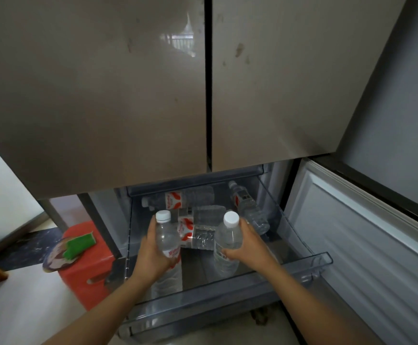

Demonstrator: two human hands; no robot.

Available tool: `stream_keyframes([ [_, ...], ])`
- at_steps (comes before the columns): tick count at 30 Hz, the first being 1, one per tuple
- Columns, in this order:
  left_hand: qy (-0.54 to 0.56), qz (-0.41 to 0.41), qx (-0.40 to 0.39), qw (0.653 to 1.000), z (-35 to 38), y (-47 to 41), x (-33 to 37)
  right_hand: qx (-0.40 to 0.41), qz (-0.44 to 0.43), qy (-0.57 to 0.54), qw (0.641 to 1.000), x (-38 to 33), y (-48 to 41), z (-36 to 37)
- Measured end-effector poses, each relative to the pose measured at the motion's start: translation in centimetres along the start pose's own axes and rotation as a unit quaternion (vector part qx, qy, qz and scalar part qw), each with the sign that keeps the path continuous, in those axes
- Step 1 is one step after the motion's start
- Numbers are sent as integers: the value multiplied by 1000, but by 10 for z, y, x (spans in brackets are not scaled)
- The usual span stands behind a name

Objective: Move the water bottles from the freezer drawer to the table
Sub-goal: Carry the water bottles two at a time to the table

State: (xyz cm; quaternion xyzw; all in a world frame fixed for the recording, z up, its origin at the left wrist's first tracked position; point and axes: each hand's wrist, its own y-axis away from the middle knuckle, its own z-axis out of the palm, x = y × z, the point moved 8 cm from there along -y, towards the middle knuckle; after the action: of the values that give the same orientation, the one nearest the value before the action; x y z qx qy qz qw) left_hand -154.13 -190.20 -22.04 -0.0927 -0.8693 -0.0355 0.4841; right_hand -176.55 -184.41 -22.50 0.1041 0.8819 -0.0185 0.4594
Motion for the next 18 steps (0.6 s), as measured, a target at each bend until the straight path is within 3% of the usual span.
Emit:
stream_keyframes([
  [6, 55, 101, 73, 991, -25, 25, 42, -6, -10, 16, 1000, -4, 3, 2],
  [18, 141, 120, 157, 970, -90, 67, 58, 13, -17, 38, 999, -19, 6, -3],
])
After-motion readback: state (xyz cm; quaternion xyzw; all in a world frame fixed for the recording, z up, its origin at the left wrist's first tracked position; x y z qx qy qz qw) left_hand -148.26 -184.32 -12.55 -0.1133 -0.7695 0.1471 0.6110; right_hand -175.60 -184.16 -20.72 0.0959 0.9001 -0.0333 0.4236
